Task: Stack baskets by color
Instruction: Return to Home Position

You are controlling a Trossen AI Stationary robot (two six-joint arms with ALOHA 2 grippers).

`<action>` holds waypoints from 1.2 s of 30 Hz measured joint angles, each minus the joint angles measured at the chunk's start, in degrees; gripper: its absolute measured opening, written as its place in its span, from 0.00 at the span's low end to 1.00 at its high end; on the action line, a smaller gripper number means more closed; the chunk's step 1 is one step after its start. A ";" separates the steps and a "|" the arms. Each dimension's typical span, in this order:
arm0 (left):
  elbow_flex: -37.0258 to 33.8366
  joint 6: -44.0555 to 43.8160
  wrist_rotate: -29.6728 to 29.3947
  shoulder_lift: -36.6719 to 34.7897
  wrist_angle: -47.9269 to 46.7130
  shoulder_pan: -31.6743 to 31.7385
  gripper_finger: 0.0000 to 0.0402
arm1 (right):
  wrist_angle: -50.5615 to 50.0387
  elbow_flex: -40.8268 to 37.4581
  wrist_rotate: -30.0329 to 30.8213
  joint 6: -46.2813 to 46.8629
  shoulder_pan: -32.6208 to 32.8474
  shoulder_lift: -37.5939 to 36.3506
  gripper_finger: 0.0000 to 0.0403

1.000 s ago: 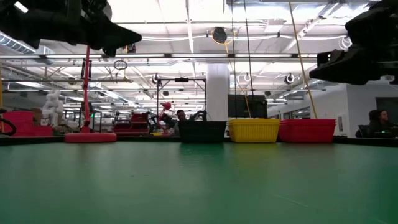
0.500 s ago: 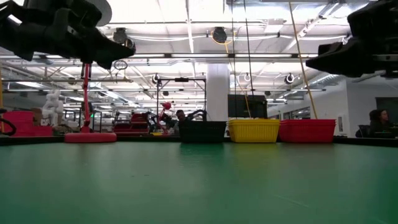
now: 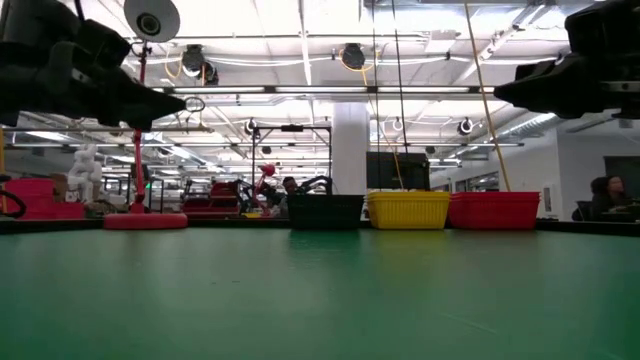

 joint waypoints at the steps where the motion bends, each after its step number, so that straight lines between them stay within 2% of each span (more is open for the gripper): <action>1: -0.26 -0.06 -0.30 -1.18 -1.01 0.00 0.01 | -0.32 0.00 0.00 -0.19 0.00 -0.28 0.00; 10: -0.26 -0.21 -0.48 -10.78 -7.94 0.00 0.01 | -4.54 0.00 0.07 -0.61 0.00 -4.78 0.00; 20: -0.26 -0.51 -1.09 -17.33 -14.42 0.00 0.01 | -11.21 -0.04 -0.26 -0.82 0.00 -16.48 0.00; 36: -0.21 -0.61 -0.93 -20.56 -19.70 0.00 0.01 | -14.80 -0.04 -0.70 1.30 0.02 -16.32 0.00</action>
